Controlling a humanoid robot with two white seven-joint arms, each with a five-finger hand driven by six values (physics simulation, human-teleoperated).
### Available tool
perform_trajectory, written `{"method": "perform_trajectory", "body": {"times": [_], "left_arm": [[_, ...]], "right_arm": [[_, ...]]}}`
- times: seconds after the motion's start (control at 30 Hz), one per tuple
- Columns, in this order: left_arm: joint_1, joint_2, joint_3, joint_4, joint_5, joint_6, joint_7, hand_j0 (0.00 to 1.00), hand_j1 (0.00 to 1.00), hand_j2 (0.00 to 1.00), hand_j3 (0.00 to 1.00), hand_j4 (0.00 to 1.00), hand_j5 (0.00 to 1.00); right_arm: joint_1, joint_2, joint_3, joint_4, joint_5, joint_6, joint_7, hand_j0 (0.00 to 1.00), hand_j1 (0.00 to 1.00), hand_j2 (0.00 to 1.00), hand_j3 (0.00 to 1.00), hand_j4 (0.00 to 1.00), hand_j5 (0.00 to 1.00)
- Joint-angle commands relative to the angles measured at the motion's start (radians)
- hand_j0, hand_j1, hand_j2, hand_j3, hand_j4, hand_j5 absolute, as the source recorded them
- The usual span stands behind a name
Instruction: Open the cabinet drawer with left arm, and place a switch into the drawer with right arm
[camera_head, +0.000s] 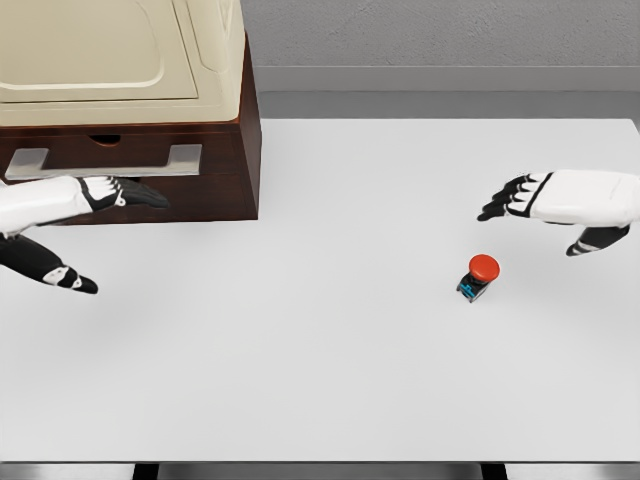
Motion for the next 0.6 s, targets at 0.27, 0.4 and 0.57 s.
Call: {"method": "perform_trajectory", "body": {"times": [0.27, 0.4, 0.57], "left_arm": [[-0.021, -0.055, 0.001, 0.084, -0.010, 0.002, 0.013, 1.00, 1.00, 1.00, 1.00, 1.00, 1.00], [-0.023, -0.086, -0.001, 0.138, -0.012, 0.002, 0.013, 1.00, 1.00, 1.00, 1.00, 1.00, 1.00], [-0.029, -0.134, -0.001, 0.220, -0.013, 0.002, 0.007, 1.00, 1.00, 1.00, 1.00, 1.00, 1.00]], "right_arm": [[-0.094, 0.104, 0.216, 0.000, -0.006, 0.002, -0.039, 1.00, 1.00, 1.00, 1.00, 1.00, 1.00], [-0.091, 0.117, 0.217, 0.065, -0.014, 0.002, -0.148, 1.00, 1.00, 1.00, 1.00, 1.00, 1.00], [-0.087, 0.117, 0.216, 0.123, -0.015, 0.002, -0.182, 1.00, 1.00, 1.00, 1.00, 1.00, 1.00]]}}
